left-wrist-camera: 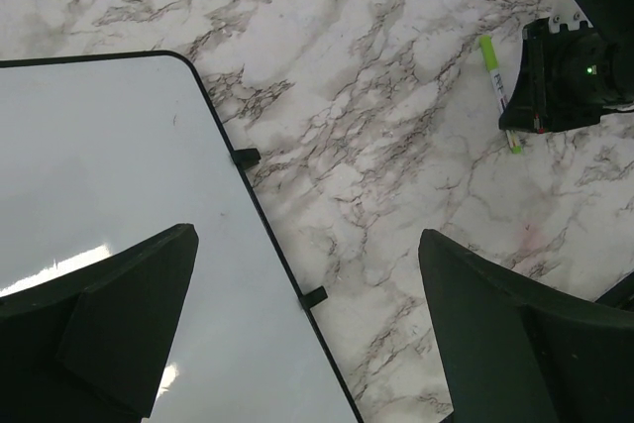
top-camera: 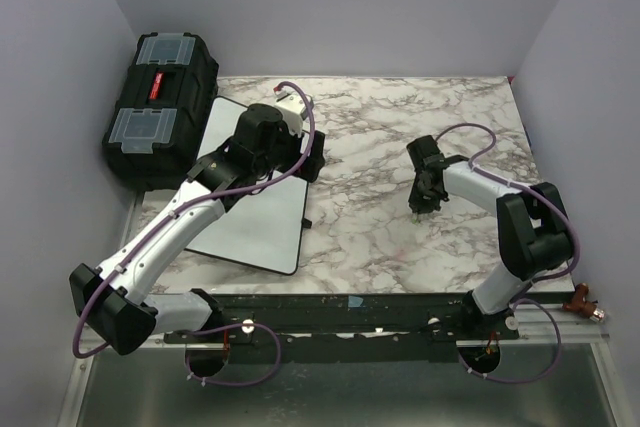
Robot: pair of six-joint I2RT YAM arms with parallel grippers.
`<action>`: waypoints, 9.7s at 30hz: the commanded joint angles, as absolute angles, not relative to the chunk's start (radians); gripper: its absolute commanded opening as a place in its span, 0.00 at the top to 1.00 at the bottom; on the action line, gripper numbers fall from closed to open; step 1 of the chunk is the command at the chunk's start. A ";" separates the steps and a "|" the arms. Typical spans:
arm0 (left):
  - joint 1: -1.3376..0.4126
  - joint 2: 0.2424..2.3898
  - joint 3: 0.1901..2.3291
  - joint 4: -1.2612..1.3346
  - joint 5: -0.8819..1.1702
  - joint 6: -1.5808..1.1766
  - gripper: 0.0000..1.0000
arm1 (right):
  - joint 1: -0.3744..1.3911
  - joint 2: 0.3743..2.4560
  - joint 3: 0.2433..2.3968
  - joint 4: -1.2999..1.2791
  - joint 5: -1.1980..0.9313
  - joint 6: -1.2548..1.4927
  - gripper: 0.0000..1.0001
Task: Write a sentence on the whiteboard
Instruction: Pick up the whiteboard marker from the center of the board, then pass from the right arm to the left, then open the pen cap from the whiteboard marker.
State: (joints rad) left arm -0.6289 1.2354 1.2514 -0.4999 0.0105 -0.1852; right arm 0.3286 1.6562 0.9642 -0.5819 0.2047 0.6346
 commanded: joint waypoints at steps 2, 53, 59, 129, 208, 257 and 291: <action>-0.633 1.252 1.316 -0.555 -0.001 -0.207 0.04 | 0.342 1.675 0.988 -0.608 0.253 0.615 0.99; -0.466 1.428 1.707 -0.690 0.640 -0.468 0.36 | 0.646 1.236 1.257 -0.352 -0.437 0.170 0.99; -0.464 1.448 1.747 -0.713 0.632 -0.471 0.39 | 0.664 1.250 1.284 -0.373 -0.442 0.143 0.99; -0.286 1.275 1.278 0.697 0.838 -1.465 1.00 | 0.682 1.192 1.055 0.689 -0.387 0.882 0.31; -0.290 1.192 1.234 0.079 0.707 -1.043 1.00 | 0.681 1.413 1.206 0.890 -0.443 0.986 0.56; -0.290 1.201 1.244 0.021 0.660 -1.065 1.00 | 0.681 1.333 1.073 0.940 -0.352 0.977 0.99; -0.239 1.151 1.281 -0.061 0.459 -1.121 1.00 | 0.681 0.932 0.851 0.733 -0.220 0.794 0.99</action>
